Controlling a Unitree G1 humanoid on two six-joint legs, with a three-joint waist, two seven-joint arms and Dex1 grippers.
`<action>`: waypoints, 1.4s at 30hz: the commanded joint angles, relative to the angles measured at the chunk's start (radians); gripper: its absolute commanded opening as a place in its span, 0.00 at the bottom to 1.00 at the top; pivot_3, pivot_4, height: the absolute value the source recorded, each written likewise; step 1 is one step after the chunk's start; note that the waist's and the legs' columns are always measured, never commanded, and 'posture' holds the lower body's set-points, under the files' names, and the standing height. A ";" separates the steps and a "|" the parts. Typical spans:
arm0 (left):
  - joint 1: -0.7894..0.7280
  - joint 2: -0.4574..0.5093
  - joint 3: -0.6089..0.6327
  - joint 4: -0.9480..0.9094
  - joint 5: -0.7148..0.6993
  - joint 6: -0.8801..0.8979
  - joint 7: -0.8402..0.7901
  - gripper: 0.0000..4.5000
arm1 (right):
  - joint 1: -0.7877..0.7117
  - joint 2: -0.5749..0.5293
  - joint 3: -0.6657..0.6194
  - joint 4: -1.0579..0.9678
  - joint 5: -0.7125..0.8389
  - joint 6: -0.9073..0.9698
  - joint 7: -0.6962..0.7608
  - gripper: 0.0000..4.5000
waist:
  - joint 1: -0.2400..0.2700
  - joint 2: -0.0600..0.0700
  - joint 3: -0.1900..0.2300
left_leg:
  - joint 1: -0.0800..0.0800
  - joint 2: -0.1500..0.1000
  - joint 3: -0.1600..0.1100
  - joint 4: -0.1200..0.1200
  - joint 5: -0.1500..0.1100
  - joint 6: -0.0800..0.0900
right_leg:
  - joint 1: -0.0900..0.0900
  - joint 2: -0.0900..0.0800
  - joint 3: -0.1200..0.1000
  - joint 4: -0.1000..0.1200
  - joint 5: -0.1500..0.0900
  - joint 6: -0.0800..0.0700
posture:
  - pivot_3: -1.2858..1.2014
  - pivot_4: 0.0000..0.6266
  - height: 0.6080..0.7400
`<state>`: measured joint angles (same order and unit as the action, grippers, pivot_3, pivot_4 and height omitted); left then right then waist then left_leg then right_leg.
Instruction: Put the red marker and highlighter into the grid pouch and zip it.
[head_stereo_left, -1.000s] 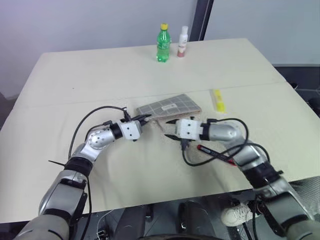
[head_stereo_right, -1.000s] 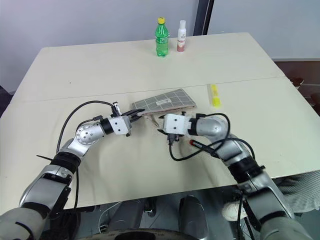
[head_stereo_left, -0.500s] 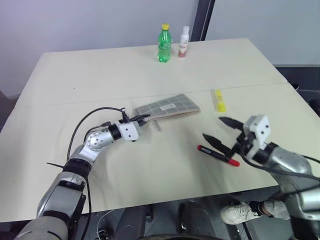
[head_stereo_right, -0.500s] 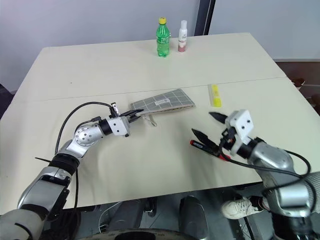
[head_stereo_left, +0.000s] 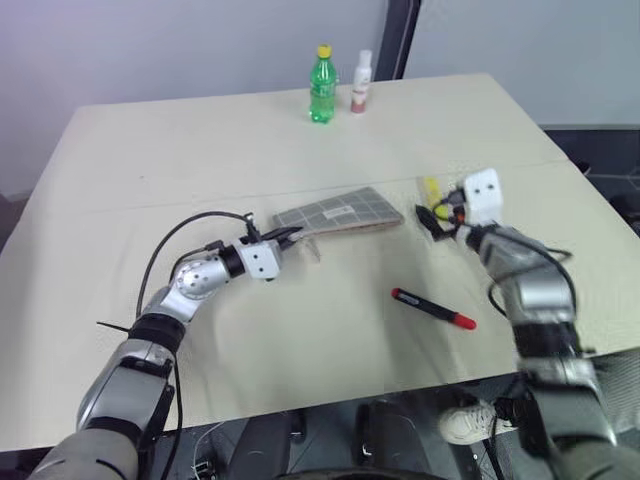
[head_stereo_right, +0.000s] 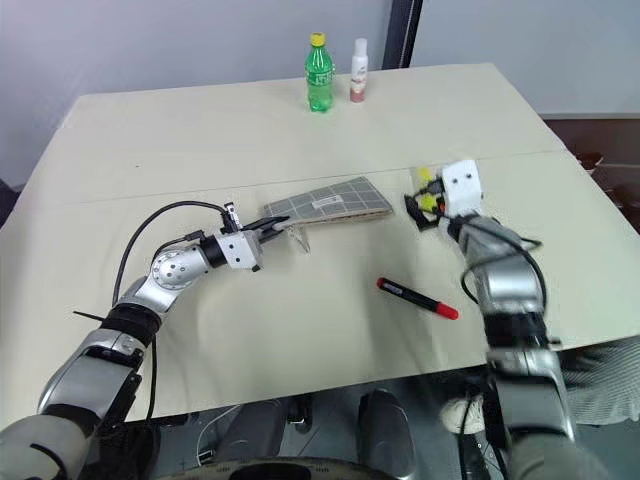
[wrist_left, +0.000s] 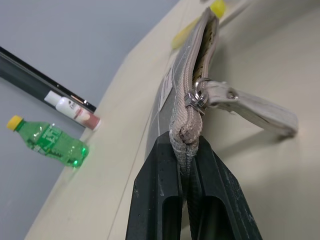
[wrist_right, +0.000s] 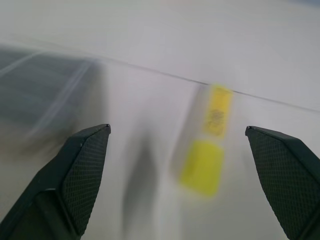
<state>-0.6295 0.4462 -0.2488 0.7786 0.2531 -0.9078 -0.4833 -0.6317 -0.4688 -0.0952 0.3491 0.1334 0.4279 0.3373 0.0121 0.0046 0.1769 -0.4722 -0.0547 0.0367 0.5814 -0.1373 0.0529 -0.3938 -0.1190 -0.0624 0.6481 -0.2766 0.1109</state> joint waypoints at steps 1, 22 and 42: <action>-0.004 0.017 0.010 -0.029 -0.007 -0.008 0.001 0.00 | -0.121 -0.008 0.049 0.186 -0.090 -0.084 -0.032 1.00 | -0.001 0.000 0.000 | 0.000 0.000 0.000 0.000 0.000 0.000 | -0.001 0.000 0.000 0.000 0.000 0.000 | 0.52 0.24 1.00; 0.041 0.047 0.010 -0.113 -0.016 0.023 -0.002 0.00 | 0.046 0.002 -0.103 -0.097 0.099 0.162 0.030 0.20 | 0.001 0.000 0.000 | 0.004 0.000 0.000 -0.001 0.000 0.000 | -0.001 -0.001 0.001 0.001 0.000 0.000 | 0.52 0.24 1.00; -0.010 0.011 0.011 -0.055 -0.024 0.017 -0.019 0.00 | 0.383 -0.208 0.098 -0.671 0.173 0.052 0.436 0.20 | 0.005 0.000 0.000 | -0.004 0.002 -0.001 0.006 -0.001 0.001 | -0.004 -0.002 0.001 -0.003 -0.001 -0.003 | 0.52 0.24 1.00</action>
<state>-0.6220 0.4527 -0.2524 0.7324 0.2504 -0.8798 -0.5062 -0.2437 -0.6803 0.0171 -0.3019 0.3030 0.5045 0.7702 0.0172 0.0047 0.1768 -0.4761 -0.0533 0.0356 0.5880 -0.1389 0.0542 -0.3975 -0.1209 -0.0619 0.6450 -0.2768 0.1094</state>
